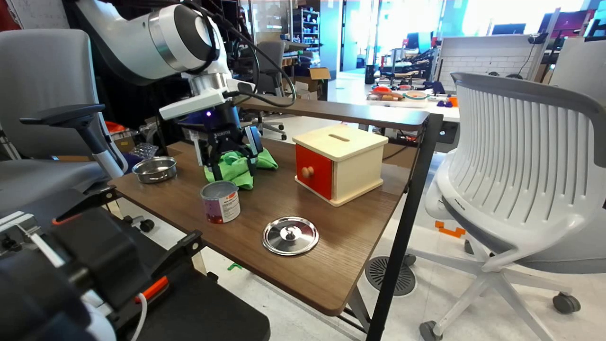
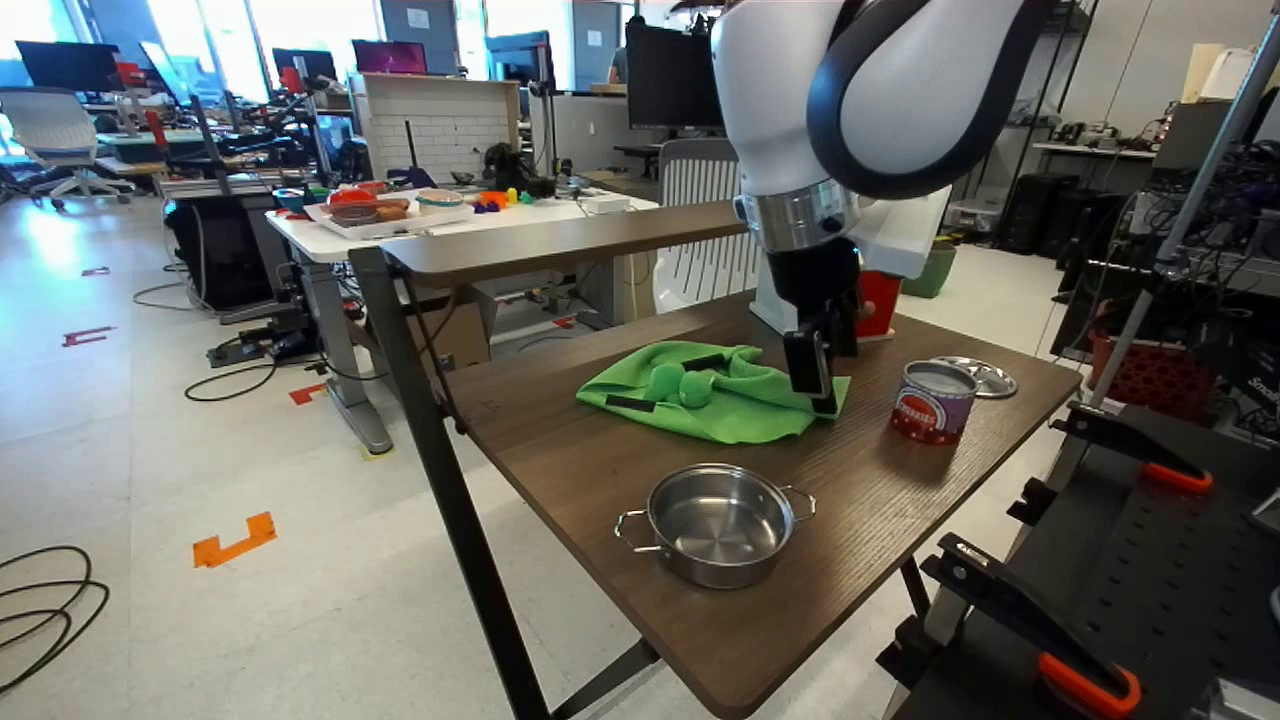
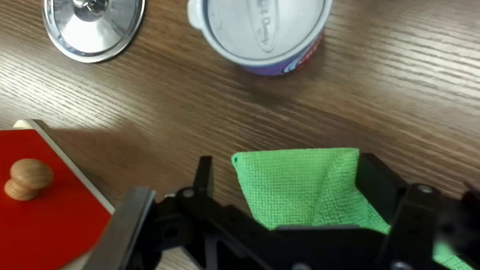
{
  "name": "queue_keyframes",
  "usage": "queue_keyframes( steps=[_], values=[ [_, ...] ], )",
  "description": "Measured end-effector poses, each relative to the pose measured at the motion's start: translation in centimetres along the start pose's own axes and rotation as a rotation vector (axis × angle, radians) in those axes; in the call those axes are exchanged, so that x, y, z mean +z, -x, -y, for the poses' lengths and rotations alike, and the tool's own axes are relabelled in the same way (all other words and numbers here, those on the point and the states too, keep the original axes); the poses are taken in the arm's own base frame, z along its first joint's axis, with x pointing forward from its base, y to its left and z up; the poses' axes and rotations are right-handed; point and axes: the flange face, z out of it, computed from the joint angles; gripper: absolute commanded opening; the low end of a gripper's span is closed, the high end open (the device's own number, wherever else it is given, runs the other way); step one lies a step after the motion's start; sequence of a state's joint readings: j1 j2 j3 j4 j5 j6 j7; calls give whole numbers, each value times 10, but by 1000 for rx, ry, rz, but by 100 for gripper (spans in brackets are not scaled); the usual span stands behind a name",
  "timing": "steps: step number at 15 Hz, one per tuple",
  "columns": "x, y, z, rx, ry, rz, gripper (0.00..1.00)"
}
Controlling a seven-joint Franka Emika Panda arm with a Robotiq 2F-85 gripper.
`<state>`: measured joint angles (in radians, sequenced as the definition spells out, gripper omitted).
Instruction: Move the cloth
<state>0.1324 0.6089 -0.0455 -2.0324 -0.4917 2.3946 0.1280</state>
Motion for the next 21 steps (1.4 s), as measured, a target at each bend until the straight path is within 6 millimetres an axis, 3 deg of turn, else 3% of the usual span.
queue_keyframes(
  steps=[6, 9, 16, 21],
  values=[
    [11, -19, 9, -37, 8, -1, 19],
    [10, -22, 5, -40, 20, 3, 1],
    [-1, -25, 3, -53, 30, -14, 2],
    [-52, -23, -9, -18, 44, -87, 2]
  ],
)
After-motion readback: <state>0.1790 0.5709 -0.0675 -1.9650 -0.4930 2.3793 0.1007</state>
